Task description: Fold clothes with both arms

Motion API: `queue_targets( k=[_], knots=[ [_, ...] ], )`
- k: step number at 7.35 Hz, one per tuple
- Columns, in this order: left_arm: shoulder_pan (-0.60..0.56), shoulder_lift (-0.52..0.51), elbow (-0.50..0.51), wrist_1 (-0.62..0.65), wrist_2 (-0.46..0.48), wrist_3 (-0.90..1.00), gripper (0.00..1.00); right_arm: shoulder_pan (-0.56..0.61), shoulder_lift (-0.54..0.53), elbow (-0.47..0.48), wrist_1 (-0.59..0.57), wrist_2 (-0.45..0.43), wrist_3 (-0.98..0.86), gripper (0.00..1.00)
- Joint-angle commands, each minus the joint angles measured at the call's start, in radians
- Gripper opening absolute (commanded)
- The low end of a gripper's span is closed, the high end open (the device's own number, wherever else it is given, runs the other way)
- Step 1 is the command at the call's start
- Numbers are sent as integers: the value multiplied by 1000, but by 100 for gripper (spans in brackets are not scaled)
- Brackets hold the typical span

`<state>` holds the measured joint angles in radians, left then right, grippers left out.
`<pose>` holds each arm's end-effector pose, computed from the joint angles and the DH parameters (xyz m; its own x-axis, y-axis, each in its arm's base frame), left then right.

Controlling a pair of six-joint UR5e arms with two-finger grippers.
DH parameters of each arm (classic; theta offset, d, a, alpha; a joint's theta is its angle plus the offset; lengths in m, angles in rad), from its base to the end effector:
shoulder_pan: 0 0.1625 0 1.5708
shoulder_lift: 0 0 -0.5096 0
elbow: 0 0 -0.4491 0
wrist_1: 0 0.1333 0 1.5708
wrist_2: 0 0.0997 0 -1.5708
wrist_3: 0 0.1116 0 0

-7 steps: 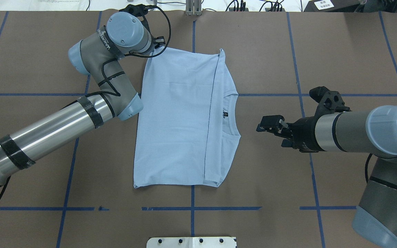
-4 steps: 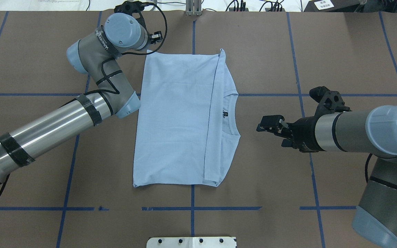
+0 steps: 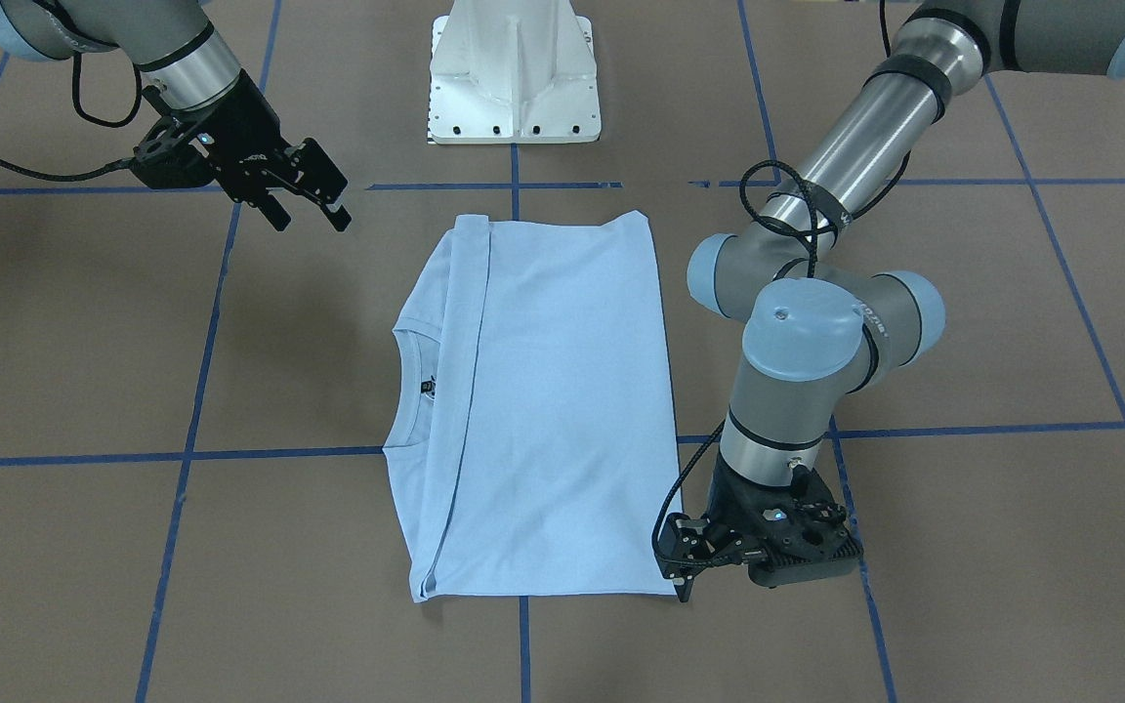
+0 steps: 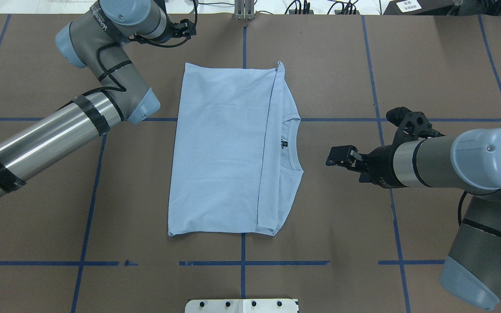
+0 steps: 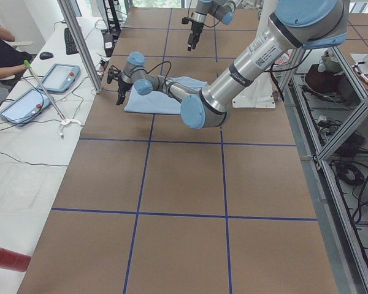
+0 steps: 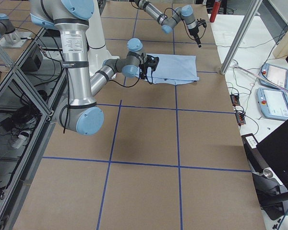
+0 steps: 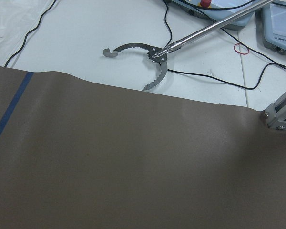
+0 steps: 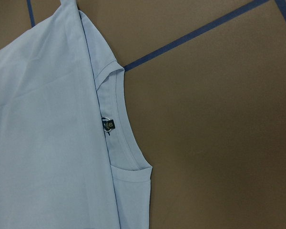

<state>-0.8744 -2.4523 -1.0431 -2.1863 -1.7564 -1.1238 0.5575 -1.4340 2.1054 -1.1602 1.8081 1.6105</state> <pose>0.5302 -0.8098 0.3109 0.6111 -0.0685 -0.7886 0.4350 0.8614 0.2622 -0.4217 -0.3891 0.3509 0.3847 0.2853 0.8778 -0.3537 0.9240 -0.1453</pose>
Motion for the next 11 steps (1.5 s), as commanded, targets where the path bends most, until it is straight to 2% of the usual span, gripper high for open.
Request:
queue_targets(
  k=[1, 2, 3, 4, 5, 6, 7, 9, 11],
  knots=[
    [-9, 100, -140, 52, -40, 92, 100, -11, 193, -27, -314, -4, -108, 100],
    [-9, 140, -241, 124, -41, 128, 100, -25, 314, -88, -435, -12, -157, 100],
    [-9, 194, -333, 150, -41, 143, 100, -43, 366, -150, -453, -26, -187, 100],
    [-8, 252, -415, 151, -72, 150, 100, -89, 395, -197, -454, -83, -284, 100],
    [-8, 286, -463, 149, -140, 150, 100, -141, 402, -208, -454, -142, -323, 100],
    [-8, 291, -471, 148, -146, 148, 100, -172, 429, -237, -455, -156, -348, 100],
    [-6, 299, -469, 146, -149, 150, 100, -223, 479, -289, -457, -206, -357, 100],
    [-5, 300, -465, 140, -149, 148, 100, -261, 513, -359, -466, -227, -357, 100],
    [-3, 299, -466, 138, -149, 145, 100, -278, 562, -421, -556, -225, -365, 100]
  ],
)
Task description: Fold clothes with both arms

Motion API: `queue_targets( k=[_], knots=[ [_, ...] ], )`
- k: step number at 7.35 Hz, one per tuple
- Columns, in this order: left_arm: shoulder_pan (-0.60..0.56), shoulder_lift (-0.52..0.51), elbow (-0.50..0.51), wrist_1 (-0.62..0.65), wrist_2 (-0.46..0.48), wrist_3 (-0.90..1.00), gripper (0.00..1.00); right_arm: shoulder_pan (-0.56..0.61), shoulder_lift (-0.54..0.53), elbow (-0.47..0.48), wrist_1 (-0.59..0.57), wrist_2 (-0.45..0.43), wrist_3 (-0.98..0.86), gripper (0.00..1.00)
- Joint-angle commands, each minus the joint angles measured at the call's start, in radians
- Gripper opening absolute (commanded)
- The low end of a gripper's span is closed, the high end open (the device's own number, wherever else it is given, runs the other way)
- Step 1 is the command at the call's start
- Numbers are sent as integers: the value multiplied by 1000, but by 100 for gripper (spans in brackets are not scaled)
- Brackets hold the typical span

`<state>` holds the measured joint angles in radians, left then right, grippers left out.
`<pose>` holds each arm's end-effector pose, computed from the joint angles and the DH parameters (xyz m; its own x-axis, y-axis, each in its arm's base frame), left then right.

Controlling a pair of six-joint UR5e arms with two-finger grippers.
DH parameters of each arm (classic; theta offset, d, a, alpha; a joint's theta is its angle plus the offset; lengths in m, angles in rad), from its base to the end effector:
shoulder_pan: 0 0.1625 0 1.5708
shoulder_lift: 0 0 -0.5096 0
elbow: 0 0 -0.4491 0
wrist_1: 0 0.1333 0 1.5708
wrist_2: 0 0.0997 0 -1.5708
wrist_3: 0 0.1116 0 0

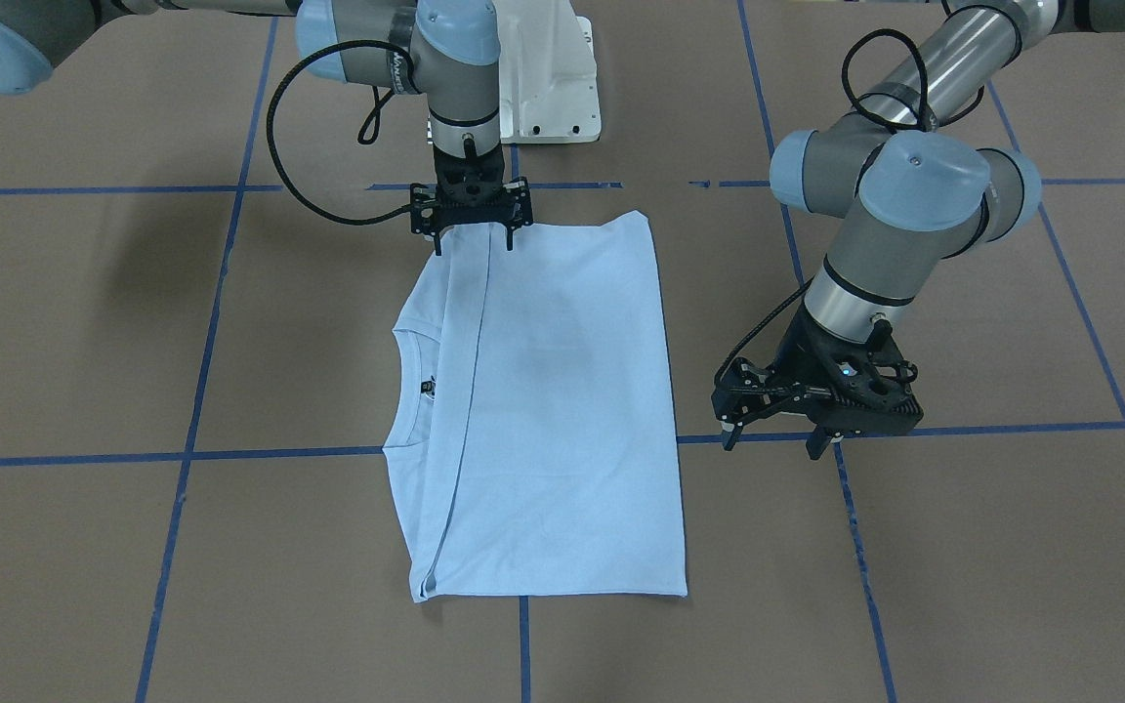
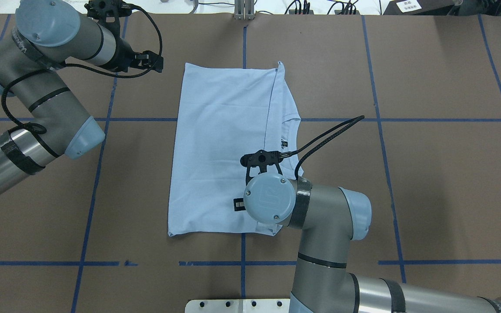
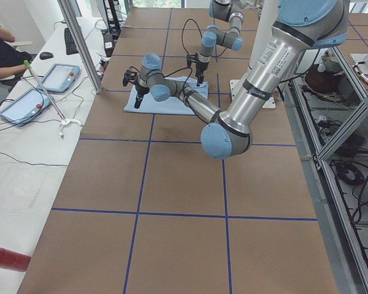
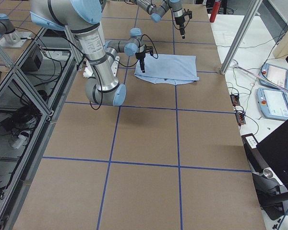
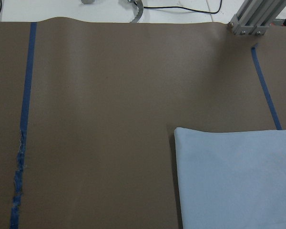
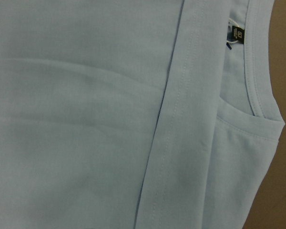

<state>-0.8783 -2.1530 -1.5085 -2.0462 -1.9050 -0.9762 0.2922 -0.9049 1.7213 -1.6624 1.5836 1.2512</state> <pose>0.4444 -0.6872 0.3388 0.5967 0.1095 -0.7949 0.2621 0.9097 0.3221 -0.7003 -0.3484 0.2534 0.7685 -0.0969 0.6324 -0.0405 0.9791 0.1992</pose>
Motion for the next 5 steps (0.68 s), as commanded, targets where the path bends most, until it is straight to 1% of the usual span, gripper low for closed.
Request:
queue_targets(
  k=[1, 3, 5],
  knots=[
    [2, -1, 1, -3, 0, -4, 100, -21, 59, -57, -84, 1, -12, 100],
    [2, -1, 2, -5, 0, -4, 100, -21, 64, -58, -144, 2, -19, 100],
    [4, -1, 2, -6, -2, -9, 100, -21, 61, -62, -169, 7, -38, 100]
  ],
)
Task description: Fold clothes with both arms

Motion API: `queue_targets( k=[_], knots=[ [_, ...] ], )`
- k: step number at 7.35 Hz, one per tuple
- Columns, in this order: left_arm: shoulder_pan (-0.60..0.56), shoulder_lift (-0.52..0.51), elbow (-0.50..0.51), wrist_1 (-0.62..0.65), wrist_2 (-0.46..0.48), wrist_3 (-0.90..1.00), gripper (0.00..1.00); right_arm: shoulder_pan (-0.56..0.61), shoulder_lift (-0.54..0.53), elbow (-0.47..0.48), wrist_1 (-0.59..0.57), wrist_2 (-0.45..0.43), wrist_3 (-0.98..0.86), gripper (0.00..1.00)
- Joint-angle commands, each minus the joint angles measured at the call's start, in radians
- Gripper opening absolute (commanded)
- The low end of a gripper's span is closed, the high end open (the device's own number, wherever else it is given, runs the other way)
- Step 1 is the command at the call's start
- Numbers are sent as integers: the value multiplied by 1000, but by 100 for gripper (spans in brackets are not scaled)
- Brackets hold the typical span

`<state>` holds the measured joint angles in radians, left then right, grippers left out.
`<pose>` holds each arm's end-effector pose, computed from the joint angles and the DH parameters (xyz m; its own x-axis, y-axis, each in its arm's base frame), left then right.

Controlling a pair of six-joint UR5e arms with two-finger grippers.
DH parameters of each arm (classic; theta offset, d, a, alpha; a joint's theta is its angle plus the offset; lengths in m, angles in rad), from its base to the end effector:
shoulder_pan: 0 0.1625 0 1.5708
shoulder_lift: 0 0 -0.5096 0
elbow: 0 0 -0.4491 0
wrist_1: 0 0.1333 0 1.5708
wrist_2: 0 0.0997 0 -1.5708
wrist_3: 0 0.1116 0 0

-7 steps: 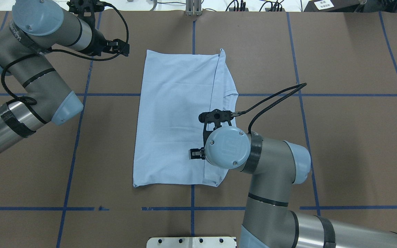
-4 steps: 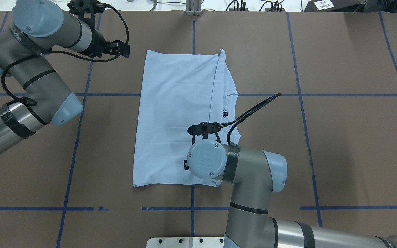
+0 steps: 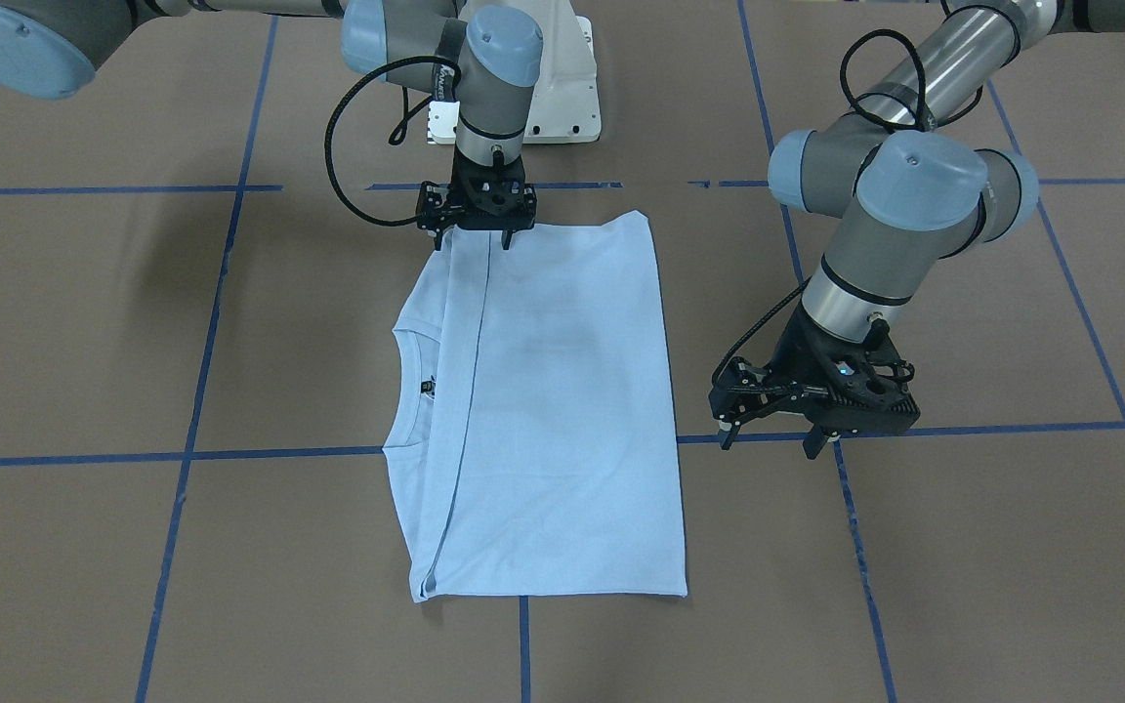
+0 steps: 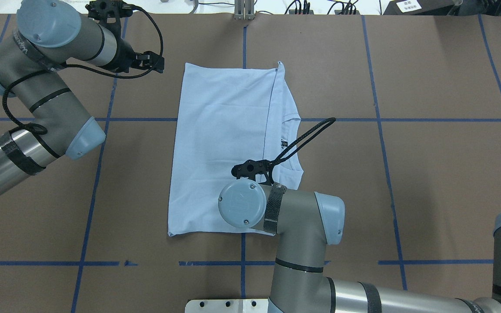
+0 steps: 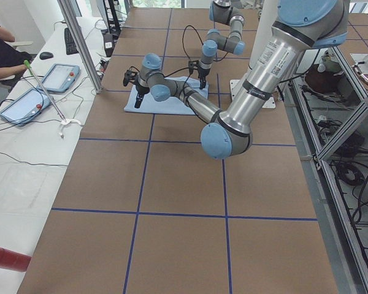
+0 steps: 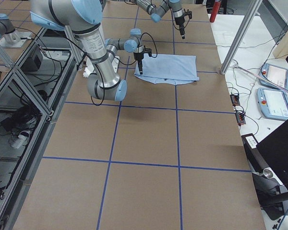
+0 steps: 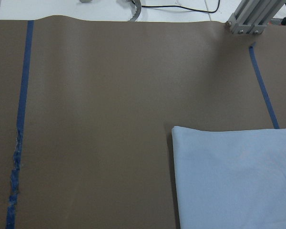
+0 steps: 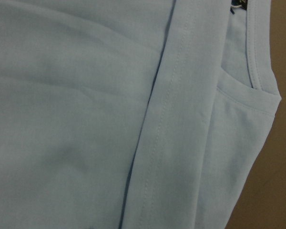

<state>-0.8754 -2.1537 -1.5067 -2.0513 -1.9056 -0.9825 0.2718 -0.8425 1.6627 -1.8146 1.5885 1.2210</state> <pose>0.4467 -0.6862 0.3384 0.5925 0.1081 -0.7983 0.2636 0.9104 0.3189 -0.7257 -0.3386 0.2536 0.8476 -0.1195 0.5171 0.0334 0.9844 0.1728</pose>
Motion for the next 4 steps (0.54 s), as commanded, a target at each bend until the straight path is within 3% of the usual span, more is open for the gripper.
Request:
queue_targets(
  k=[1, 4],
  knots=[
    [3, 0, 0, -1, -1, -2, 100, 0, -1, -4, -19, 5, -9, 100],
    [3, -3, 0, -1, -1, -5, 100, 3, -13, -6, -23, 5, -26, 100]
  ],
)
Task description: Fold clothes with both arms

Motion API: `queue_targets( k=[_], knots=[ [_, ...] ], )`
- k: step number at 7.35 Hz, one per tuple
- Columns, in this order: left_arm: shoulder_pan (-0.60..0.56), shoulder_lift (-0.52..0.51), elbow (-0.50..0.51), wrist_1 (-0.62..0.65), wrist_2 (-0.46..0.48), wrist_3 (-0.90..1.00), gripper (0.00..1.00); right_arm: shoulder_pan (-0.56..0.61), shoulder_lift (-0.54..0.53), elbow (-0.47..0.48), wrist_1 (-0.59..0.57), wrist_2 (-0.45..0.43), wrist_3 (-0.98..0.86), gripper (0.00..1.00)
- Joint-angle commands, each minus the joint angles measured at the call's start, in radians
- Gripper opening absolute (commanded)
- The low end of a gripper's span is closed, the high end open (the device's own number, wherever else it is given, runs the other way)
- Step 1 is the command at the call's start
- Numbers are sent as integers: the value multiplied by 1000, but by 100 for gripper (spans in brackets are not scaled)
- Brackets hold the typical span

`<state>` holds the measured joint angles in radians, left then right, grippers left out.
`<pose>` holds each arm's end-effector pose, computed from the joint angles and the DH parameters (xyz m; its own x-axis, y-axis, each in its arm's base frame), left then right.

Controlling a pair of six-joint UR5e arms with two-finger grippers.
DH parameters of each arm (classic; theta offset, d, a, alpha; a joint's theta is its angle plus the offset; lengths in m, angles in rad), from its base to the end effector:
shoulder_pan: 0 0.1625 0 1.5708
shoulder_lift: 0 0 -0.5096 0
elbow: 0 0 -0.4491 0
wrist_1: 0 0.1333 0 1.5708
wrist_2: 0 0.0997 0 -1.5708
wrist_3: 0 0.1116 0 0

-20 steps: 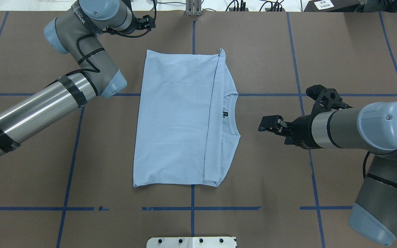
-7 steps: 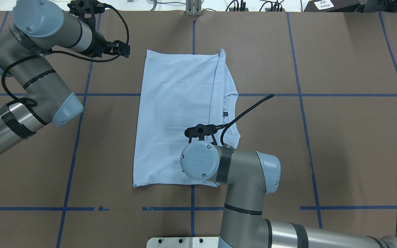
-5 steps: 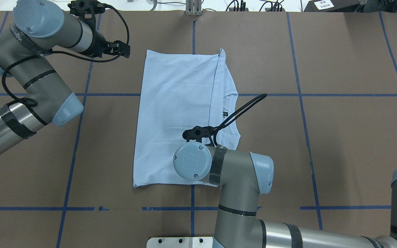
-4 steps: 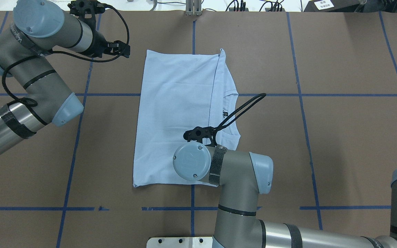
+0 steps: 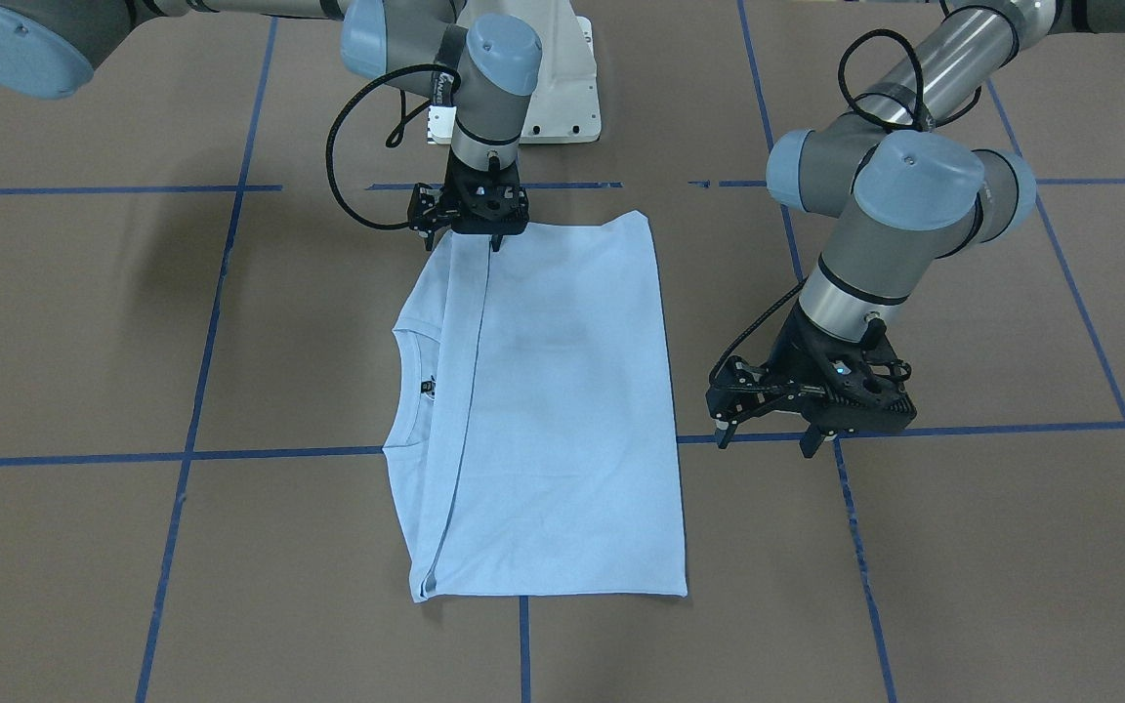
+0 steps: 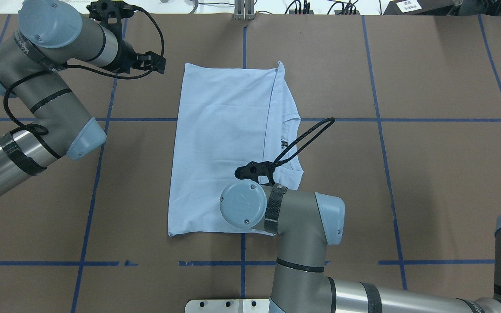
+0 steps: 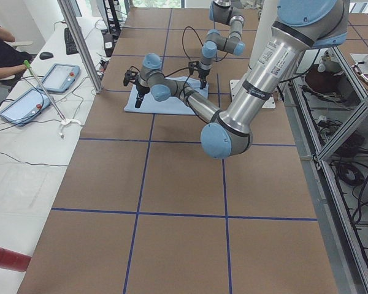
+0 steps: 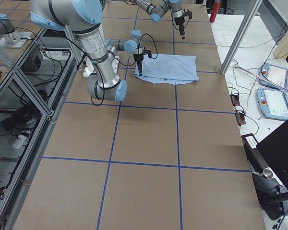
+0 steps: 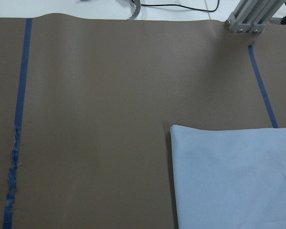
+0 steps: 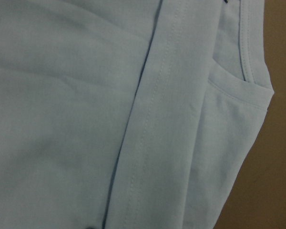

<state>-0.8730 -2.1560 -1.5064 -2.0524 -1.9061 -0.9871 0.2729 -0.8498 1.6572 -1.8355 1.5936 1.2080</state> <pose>0.4487 -0.6854 0.3365 0.5892 0.1073 -0.8008 0.2645 0.9109 0.3167 -0.7254 -0.3388 0.2649 0.8626 -0.1270 0.4898 0.0513 0.9850 0.1650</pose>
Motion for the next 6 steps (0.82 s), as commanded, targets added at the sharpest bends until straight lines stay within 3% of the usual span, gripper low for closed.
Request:
queue_targets(
  k=[1, 4, 6],
  knots=[
    [2, -1, 0, 0, -1, -1, 100, 3, -6, 1, -13, 0, -16, 100],
    [5, -5, -2, 0, -1, -4, 100, 20, -8, 18, -62, 6, -30, 100],
    [15, -5, -5, 0, -1, -5, 100, 38, -75, 96, -64, 9, -38, 100]
  ],
)
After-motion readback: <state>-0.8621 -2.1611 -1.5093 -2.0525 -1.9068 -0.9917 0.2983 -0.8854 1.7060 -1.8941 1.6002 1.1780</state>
